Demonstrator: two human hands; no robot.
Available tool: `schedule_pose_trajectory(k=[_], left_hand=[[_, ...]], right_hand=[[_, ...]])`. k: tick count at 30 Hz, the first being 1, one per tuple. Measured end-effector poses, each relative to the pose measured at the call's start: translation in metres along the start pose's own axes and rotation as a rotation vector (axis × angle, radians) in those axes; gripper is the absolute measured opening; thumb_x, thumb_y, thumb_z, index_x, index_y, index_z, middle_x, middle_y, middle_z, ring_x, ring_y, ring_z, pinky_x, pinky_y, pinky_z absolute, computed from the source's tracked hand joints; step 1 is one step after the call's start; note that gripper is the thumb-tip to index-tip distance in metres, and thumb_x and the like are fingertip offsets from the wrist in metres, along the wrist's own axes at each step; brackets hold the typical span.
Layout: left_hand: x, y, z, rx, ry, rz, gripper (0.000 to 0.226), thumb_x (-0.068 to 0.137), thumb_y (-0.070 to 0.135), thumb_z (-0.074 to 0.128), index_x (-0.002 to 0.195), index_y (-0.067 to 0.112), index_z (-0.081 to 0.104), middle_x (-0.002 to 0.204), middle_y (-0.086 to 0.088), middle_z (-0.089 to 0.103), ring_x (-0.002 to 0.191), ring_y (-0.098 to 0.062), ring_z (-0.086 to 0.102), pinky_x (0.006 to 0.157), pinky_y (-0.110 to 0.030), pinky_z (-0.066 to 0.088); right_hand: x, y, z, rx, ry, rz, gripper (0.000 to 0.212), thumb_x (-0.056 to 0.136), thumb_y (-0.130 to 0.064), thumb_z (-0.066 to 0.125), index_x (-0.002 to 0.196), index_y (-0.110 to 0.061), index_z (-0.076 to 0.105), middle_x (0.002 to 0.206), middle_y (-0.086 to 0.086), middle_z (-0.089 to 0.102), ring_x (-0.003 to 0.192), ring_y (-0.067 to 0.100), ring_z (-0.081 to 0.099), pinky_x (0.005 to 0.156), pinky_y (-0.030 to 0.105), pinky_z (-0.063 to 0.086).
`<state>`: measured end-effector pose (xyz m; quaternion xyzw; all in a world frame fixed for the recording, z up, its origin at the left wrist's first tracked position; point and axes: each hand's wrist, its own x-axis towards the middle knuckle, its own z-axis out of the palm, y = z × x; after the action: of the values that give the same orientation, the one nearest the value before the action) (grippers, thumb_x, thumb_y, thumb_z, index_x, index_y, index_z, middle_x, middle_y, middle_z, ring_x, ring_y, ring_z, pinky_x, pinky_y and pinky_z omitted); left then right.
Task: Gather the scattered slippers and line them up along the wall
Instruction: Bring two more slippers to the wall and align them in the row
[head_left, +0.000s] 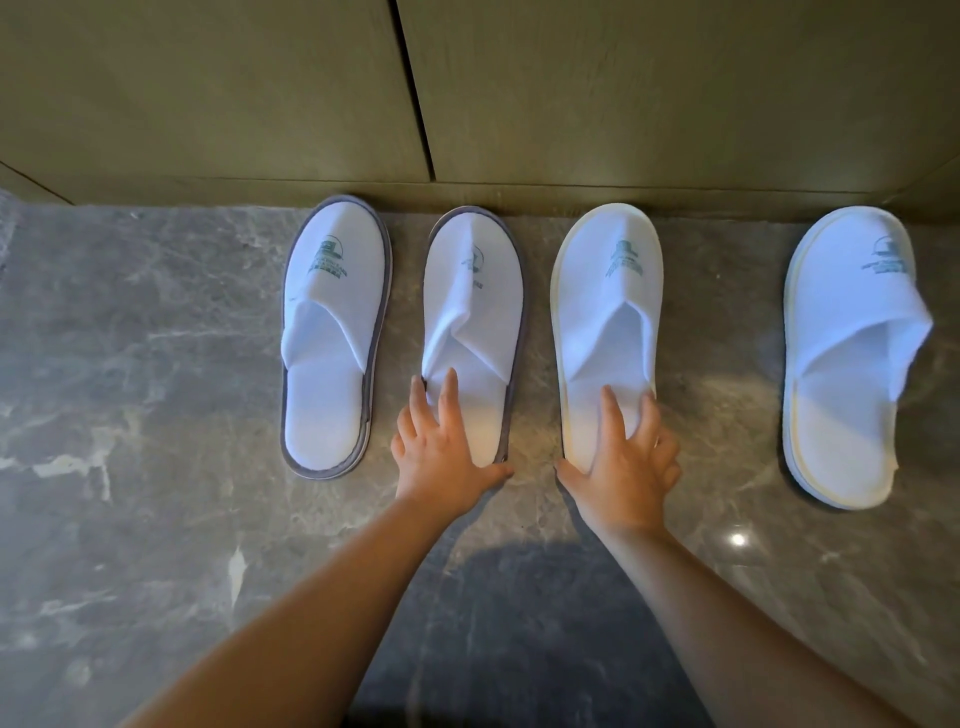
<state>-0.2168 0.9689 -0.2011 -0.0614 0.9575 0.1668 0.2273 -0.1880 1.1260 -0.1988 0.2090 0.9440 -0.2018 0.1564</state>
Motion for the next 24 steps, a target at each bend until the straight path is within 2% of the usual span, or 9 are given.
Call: schedule_pose_trajectory(k=[10,14,24], left_hand=[[0.0004,0.0006,0.0026,0.013,0.001,-0.013,0.115,0.059,0.057,0.072,0.136,0.030,-0.009,0.153,-0.015,-0.003,0.138,-0.039,0.011,0.109,-0.054,0.021],[0.0001,0.0005,0.0015,-0.002,-0.001,-0.009,0.113,0.059,0.056,0.072,0.132,0.035,-0.011,0.153,-0.014,-0.003,0.138,-0.039,0.010,0.109,-0.054,0.021],[-0.0007,0.0019,-0.0003,0.001,-0.018,-0.016,0.115,0.059,0.056,0.072,0.133,0.033,-0.012,0.153,-0.014,-0.004,0.138,-0.040,0.009,0.109,-0.055,0.020]], right_hand=[[0.0017,0.0078,-0.0020,0.022,0.005,0.018,0.082,0.073,-0.039,0.067,0.138,-0.031,0.018,0.152,0.006,0.005,0.127,0.036,0.019,0.103,0.047,0.027],[-0.0005,0.0076,0.0000,0.016,0.009,-0.023,0.082,0.072,-0.037,0.068,0.137,-0.031,0.020,0.152,0.006,0.005,0.128,0.035,0.017,0.103,0.048,0.027],[0.0002,0.0078,0.0008,0.020,0.018,-0.014,0.082,0.072,-0.039,0.068,0.138,-0.030,0.020,0.152,0.006,0.005,0.129,0.035,0.019,0.104,0.048,0.028]])
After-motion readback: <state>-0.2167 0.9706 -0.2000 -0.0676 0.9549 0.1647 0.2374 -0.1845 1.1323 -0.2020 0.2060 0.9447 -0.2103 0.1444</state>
